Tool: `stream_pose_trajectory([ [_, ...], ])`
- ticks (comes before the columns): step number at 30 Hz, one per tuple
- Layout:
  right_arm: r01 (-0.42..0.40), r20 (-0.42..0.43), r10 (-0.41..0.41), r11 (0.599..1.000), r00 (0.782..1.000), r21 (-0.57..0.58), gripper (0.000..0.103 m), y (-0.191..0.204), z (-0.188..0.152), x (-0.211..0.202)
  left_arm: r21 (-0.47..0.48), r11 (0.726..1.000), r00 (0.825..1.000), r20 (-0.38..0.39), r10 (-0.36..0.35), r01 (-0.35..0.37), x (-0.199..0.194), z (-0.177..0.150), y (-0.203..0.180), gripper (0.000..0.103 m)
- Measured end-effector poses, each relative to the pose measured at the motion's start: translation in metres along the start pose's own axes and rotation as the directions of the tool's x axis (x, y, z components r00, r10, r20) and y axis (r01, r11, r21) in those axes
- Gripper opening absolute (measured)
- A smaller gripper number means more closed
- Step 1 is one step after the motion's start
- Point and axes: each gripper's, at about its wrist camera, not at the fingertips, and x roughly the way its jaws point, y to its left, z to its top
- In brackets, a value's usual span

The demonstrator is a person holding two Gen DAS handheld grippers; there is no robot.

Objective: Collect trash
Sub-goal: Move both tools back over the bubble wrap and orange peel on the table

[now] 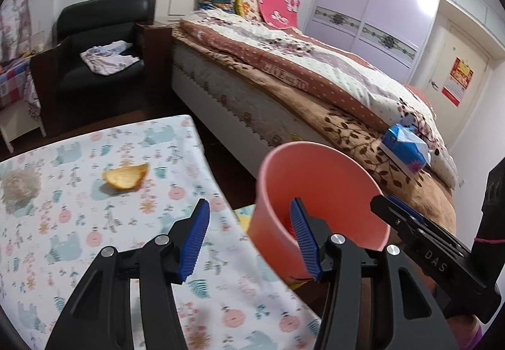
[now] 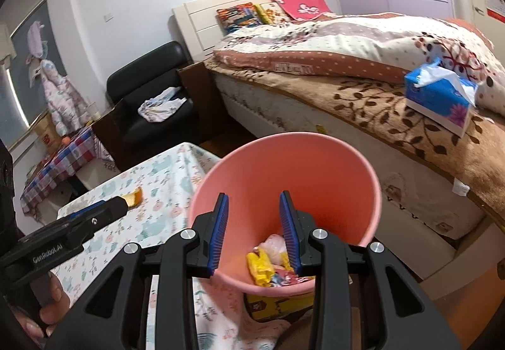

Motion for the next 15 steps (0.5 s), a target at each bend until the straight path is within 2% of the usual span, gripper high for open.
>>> stream_pose_trajectory([
  [7,-0.045,-0.009,0.045,0.997,0.999,-0.057,0.034,0.034,0.0,0.0,-0.051,0.997,0.998,0.019,0.062,-0.061,-0.018,-0.005,0.041,0.052],
  [15,-0.108,-0.05,0.102,0.986,0.994,-0.128,0.034,0.082,-0.003,0.011,-0.123,0.982,0.988,0.033,0.151,-0.146,-0.038,-0.01,0.104,0.052],
])
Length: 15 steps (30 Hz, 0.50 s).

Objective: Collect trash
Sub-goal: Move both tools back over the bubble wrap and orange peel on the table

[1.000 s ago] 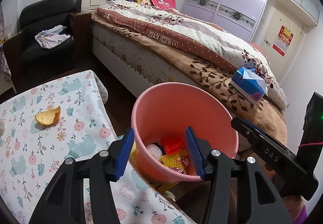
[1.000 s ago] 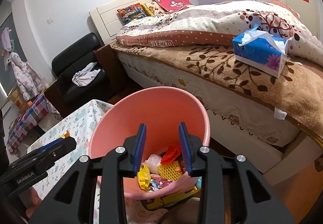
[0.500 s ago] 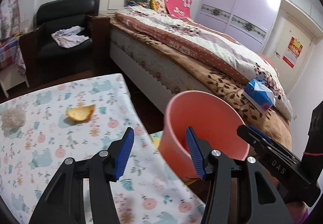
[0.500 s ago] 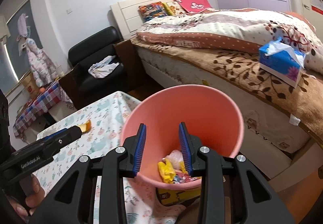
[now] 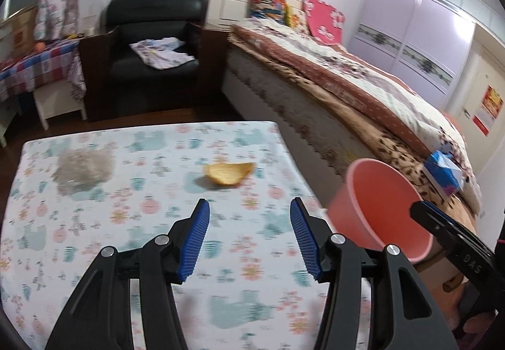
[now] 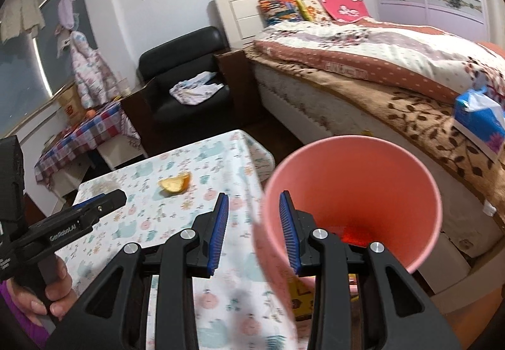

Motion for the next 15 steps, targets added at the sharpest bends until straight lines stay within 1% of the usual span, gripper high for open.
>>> stream_pose_trajectory([
  [4,-0.024,-0.022,0.023,0.999,0.999,-0.037,0.034,0.022,0.0,0.01,-0.038,0.998,0.999,0.009,0.051,-0.051,-0.003,0.003,0.04,0.053],
  [7,-0.049,-0.044,0.047,0.997,0.998,-0.052,0.034,0.039,0.0,0.022,-0.061,0.993,0.995,0.018,0.103,-0.102,-0.007,0.004,0.075,0.055],
  [11,-0.086,-0.069,0.083,0.995,0.994,-0.044,0.034,0.057,0.0,0.04,-0.094,0.983,0.987,0.024,0.16,-0.157,-0.012,0.005,0.118,0.057],
  [15,-0.104,-0.09,0.1,0.994,0.991,-0.046,0.034,0.07,-0.003,0.058,-0.121,0.973,0.979,0.028,0.202,-0.198,-0.013,0.007,0.156,0.059],
])
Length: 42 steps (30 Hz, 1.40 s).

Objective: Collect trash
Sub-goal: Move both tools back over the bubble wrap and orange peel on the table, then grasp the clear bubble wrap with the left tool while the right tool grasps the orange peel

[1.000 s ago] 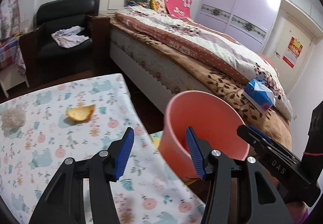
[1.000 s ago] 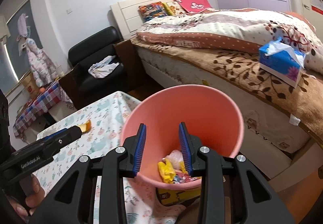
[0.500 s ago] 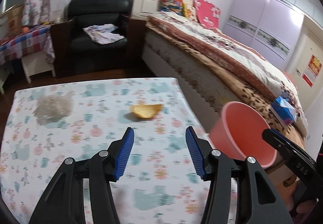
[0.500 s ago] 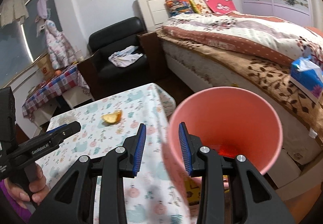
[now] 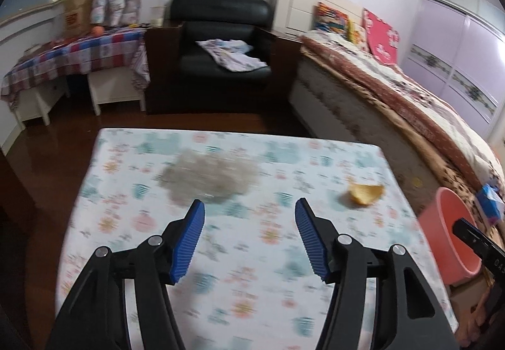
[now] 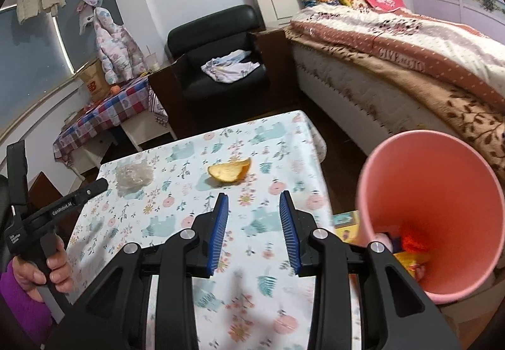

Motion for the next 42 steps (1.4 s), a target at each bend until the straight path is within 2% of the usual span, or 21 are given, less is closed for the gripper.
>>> stream_pose_trajectory([
  [6,-0.009,-0.019,0.009,1.0,1.0,-0.018,0.034,0.013,0.002,0.025,-0.034,0.999,1.0,0.004,0.026,-0.025,0.023,0.015,0.043,0.063],
  [12,0.007,-0.031,-0.008,1.0,0.999,-0.027,0.034,0.018,0.007,0.044,-0.053,0.998,0.999,-0.03,0.039,-0.04,0.062,0.026,0.061,0.063],
  [16,0.017,-0.04,-0.018,1.0,0.999,-0.023,0.034,0.016,0.009,0.055,-0.079,0.997,0.999,-0.051,0.013,-0.017,0.083,0.031,0.067,0.063],
  [22,0.031,-0.049,-0.032,0.999,0.998,-0.019,0.034,0.014,0.011,0.07,-0.148,0.987,0.995,-0.069,-0.076,0.066,0.102,0.031,0.071,0.063],
  [25,0.035,-0.052,-0.036,0.999,0.998,-0.021,0.034,0.013,0.012,0.075,-0.175,0.979,0.992,-0.059,-0.114,0.103,0.101,0.029,0.073,0.062],
  [26,0.037,-0.053,-0.038,0.999,0.998,-0.022,0.034,0.014,0.013,0.076,-0.173,0.978,0.99,-0.056,-0.126,0.115,0.101,0.028,0.072,0.054],
  [29,0.044,-0.054,-0.045,0.999,0.998,-0.027,0.034,0.013,0.015,0.08,-0.173,0.977,0.989,-0.055,-0.134,0.123,0.098,0.025,0.069,0.047],
  [30,0.045,-0.055,-0.046,0.999,0.997,-0.026,0.034,0.013,0.015,0.081,-0.177,0.976,0.989,-0.054,-0.137,0.126,0.097,0.025,0.069,0.037],
  [31,0.045,-0.058,-0.046,0.999,0.997,-0.024,0.034,0.012,0.016,0.083,-0.18,0.975,0.988,-0.055,-0.142,0.13,0.096,0.024,0.069,0.033],
  [34,0.043,-0.066,-0.043,0.999,0.997,-0.011,0.034,0.009,0.019,0.088,-0.203,0.969,0.987,-0.044,-0.152,0.141,0.088,0.021,0.068,0.032],
  [42,0.022,-0.091,-0.017,0.999,0.996,0.047,0.034,0.004,0.027,0.11,-0.165,0.975,0.989,0.019,-0.146,0.147,0.052,0.017,0.052,0.031],
])
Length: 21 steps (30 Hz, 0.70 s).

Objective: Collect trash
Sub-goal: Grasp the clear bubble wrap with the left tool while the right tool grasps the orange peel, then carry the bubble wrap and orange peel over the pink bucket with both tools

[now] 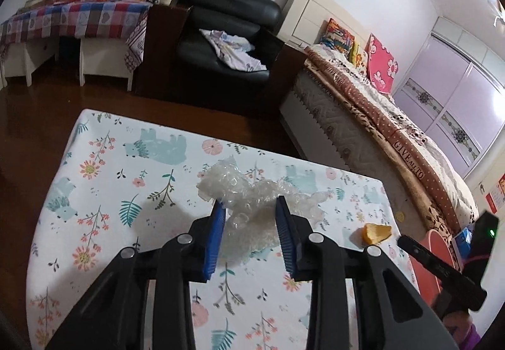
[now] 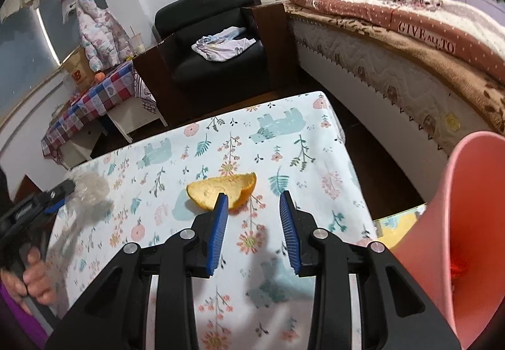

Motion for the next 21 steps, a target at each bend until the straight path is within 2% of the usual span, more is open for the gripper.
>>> stream_pose_trajectory([
  [9,0.022,-0.034,-0.023,1.0,0.999,-0.007,0.034,0.008,0.008,0.024,0.012,1.0,0.999,0.025,0.023,-0.023,-0.03,-0.014,-0.015,0.031],
  [12,0.023,-0.043,-0.023,1.0,0.999,-0.015,0.013,0.01,0.006,0.025,0.007,1.0,0.999,0.024,0.021,-0.021,-0.036,-0.016,-0.018,0.031],
  [13,0.021,-0.041,-0.022,1.0,0.999,-0.019,0.009,0.01,0.005,0.023,0.007,1.0,0.999,0.025,0.021,-0.021,-0.037,-0.017,-0.019,0.031],
  [16,0.018,-0.029,-0.02,0.999,0.999,-0.045,0.005,0.013,0.003,0.016,0.012,1.0,0.999,0.028,0.021,-0.021,-0.044,-0.021,-0.025,0.031],
  [21,0.0,-0.005,0.0,0.997,1.0,-0.08,0.005,0.018,-0.004,-0.008,0.019,1.0,1.0,0.026,0.009,-0.01,-0.052,-0.026,-0.037,0.031],
])
